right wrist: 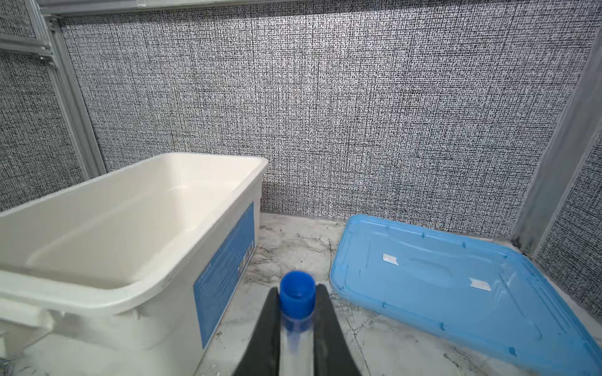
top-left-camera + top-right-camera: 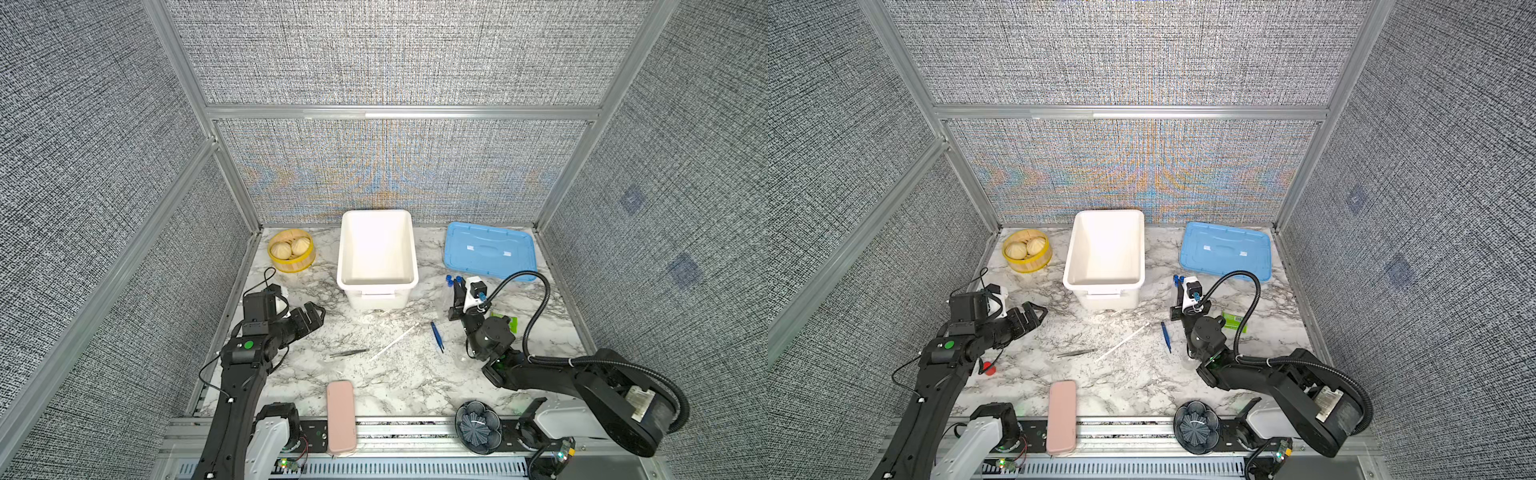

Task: Organize the chemistry lab equipment
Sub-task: 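Carry the tube with the right gripper to the clear rack by the blue lid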

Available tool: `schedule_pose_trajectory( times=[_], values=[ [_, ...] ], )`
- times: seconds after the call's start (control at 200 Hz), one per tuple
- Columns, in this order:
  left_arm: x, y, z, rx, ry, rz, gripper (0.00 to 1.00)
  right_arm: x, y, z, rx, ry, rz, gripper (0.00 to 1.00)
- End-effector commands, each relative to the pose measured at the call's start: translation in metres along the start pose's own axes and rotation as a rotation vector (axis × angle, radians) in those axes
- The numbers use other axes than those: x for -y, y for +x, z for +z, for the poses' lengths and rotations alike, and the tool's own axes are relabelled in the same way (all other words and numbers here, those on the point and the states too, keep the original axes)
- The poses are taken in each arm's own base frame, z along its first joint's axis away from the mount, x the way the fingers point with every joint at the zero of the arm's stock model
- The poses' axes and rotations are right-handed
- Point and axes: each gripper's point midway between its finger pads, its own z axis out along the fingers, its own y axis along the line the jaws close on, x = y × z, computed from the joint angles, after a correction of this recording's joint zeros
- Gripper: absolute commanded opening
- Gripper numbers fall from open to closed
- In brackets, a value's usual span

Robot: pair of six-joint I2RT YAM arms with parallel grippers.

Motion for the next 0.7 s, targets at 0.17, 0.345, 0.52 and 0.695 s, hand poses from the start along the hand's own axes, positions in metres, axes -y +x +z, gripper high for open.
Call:
schedule_pose_trajectory(
  times=[0.17, 0.345, 0.52, 0.695],
  values=[
    [-0.001, 0.000, 0.000, 0.003, -0.008, 0.001, 0.99, -0.001, -0.003, 0.002, 0.054, 0.002, 0.065, 0.13],
    [-0.001, 0.000, 0.000, -0.002, -0.007, 0.001, 0.99, 0.000, 0.006, 0.003, 0.031, 0.008, 0.045, 0.13],
    [-0.001, 0.000, 0.001, -0.004, -0.008, 0.002, 0.99, 0.000, 0.009, 0.004, 0.026, 0.010, 0.037, 0.13],
    [-0.002, 0.000, 0.000, 0.002, -0.009, -0.001, 0.99, -0.002, 0.010, 0.008, 0.023, 0.011, 0.038, 0.13]
  ],
)
